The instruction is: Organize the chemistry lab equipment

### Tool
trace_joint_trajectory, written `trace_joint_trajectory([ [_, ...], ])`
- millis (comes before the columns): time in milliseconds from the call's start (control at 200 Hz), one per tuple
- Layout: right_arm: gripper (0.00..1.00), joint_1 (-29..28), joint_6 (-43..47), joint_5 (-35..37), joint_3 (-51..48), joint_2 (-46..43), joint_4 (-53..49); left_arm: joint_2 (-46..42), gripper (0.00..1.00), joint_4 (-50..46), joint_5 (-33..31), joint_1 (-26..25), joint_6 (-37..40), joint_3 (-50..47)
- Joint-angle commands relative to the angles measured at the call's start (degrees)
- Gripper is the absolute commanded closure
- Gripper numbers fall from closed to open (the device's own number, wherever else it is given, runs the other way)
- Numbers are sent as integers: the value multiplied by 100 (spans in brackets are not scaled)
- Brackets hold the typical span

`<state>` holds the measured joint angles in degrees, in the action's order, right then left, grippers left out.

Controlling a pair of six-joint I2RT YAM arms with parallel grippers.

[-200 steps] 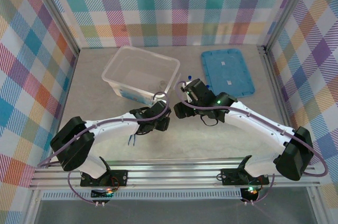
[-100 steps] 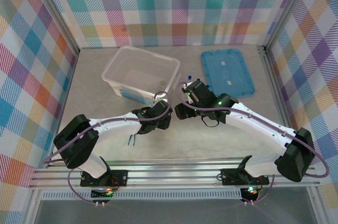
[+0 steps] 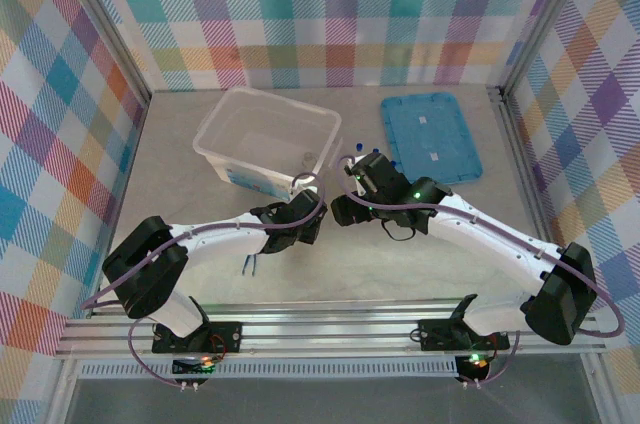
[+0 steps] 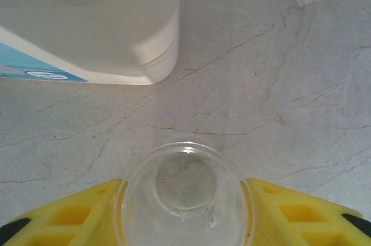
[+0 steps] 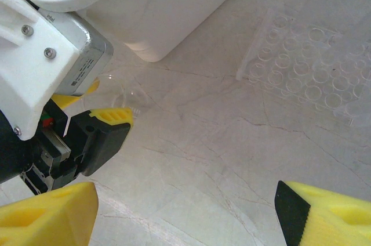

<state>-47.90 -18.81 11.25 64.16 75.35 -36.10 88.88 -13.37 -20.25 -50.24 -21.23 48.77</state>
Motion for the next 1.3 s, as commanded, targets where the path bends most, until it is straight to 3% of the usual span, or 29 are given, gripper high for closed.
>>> trace_joint_trajectory([
  [0,19,1,-85,-41,-70,-148,-39,-150,52,-20,-119,-74,18,5],
  [690,19,2,-132,-128,-128,-157,110,-1715,54,-2034,-271,-667,-30,576],
  [915,19,7,-122,-147,-106,-157,145,-1924,54,-2765,-541,-646,259,1474],
  [1045,19,0,-131,-152,-140,-191,156,-1818,52,-3175,-402,-296,556,2159],
  [1295,19,0,-200,-165,-245,-306,185,-1421,52,-3160,164,968,1152,3034],
])
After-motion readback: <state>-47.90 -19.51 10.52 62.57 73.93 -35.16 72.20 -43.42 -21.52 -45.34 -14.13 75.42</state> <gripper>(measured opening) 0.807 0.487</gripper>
